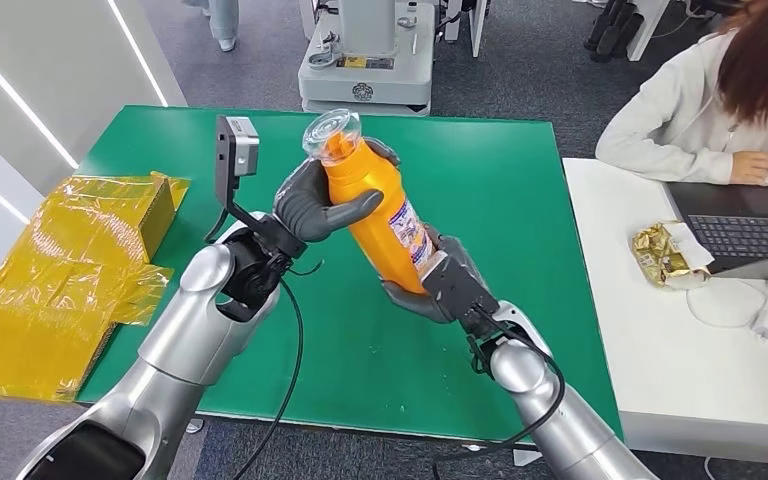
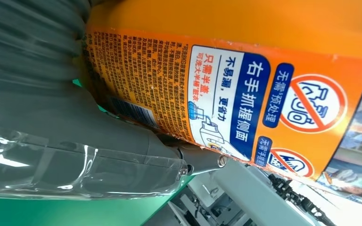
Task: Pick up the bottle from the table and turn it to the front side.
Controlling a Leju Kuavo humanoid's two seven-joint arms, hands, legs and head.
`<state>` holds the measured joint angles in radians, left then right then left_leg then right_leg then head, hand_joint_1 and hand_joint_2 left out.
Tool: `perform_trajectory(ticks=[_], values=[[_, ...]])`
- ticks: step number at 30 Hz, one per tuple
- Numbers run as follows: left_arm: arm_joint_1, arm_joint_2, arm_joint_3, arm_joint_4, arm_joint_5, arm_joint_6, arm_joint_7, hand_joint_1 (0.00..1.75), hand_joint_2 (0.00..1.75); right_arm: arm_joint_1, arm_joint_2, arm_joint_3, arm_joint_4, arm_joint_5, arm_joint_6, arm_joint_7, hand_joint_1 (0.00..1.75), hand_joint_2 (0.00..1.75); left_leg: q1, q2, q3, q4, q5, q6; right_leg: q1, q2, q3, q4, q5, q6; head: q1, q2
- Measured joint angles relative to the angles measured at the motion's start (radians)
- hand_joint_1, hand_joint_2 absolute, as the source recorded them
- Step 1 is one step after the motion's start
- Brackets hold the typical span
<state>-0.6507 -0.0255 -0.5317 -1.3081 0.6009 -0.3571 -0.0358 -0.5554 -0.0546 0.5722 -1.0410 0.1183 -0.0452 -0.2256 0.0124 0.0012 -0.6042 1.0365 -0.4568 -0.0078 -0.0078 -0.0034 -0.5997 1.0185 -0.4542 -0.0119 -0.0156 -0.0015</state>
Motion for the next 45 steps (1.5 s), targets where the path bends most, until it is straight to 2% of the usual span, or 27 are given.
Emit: perform_trajectory(ticks=[2,6,14,18,24,36,41,45], values=[[0.000,-0.002,-0.002,0.000,0.002,0.001,0.001,1.75,1.75,0.004,-0.004,-0.003,-0.008,0.001,0.000,0.001,1.75,1.75,0.000,0.000,0.000,0.000,0.000,0.000,0.000,0.000,0.000,0.000,0.000,0.000,0.000,0.000],[0.000,-0.004,-0.009,0.000,-0.007,0.015,-0.002,1.75,1.75,0.014,-0.012,-0.008,-0.023,0.000,0.001,0.002,0.00,1.75,0.000,0.000,0.000,0.000,0.000,0.000,0.000,0.000,0.000,0.000,0.000,0.000,0.000,0.000],[-0.052,0.004,-0.018,0.023,-0.293,0.137,-0.098,1.75,1.75,0.072,-0.054,-0.055,-0.095,-0.033,-0.003,-0.019,0.00,1.75,0.000,0.000,0.000,0.000,0.000,0.000,0.000,0.000,0.000,0.000,0.000,0.000,0.000,0.000],[-0.085,0.007,-0.017,0.044,-0.460,0.197,-0.117,1.75,1.75,0.144,-0.074,-0.089,-0.192,-0.024,-0.003,-0.025,0.00,1.75,0.000,-0.001,0.000,0.000,0.000,0.000,0.000,-0.001,0.000,0.000,0.000,0.000,0.000,0.000],[-0.116,0.028,-0.003,0.070,-0.624,0.261,-0.144,1.75,1.75,0.258,-0.112,-0.141,-0.336,-0.019,0.003,-0.066,0.00,1.75,0.000,0.000,-0.001,0.000,0.000,0.000,0.000,0.000,0.000,0.000,0.000,0.000,0.000,0.000],[-0.150,0.099,0.007,0.071,-1.306,0.461,-0.200,1.75,1.75,0.476,-0.132,-0.261,-0.590,0.058,-0.020,-0.136,0.00,1.75,0.000,0.000,-0.001,0.000,0.000,0.000,0.000,0.000,0.000,0.000,0.000,0.000,0.000,0.000],[-0.158,0.130,0.001,0.064,-1.536,0.512,-0.193,1.75,1.75,0.520,-0.132,-0.297,-0.646,0.073,-0.020,-0.146,0.00,1.75,0.000,0.000,0.000,0.000,0.000,0.000,0.000,0.000,0.000,0.000,0.000,0.000,0.000,0.000],[-0.174,0.163,-0.005,0.066,-1.660,0.534,-0.189,1.75,1.75,0.546,-0.132,-0.306,-0.665,0.086,-0.023,-0.163,0.00,1.75,0.000,0.000,0.000,0.000,0.000,0.000,0.000,0.000,0.000,0.000,0.000,0.000,0.000,0.000]])
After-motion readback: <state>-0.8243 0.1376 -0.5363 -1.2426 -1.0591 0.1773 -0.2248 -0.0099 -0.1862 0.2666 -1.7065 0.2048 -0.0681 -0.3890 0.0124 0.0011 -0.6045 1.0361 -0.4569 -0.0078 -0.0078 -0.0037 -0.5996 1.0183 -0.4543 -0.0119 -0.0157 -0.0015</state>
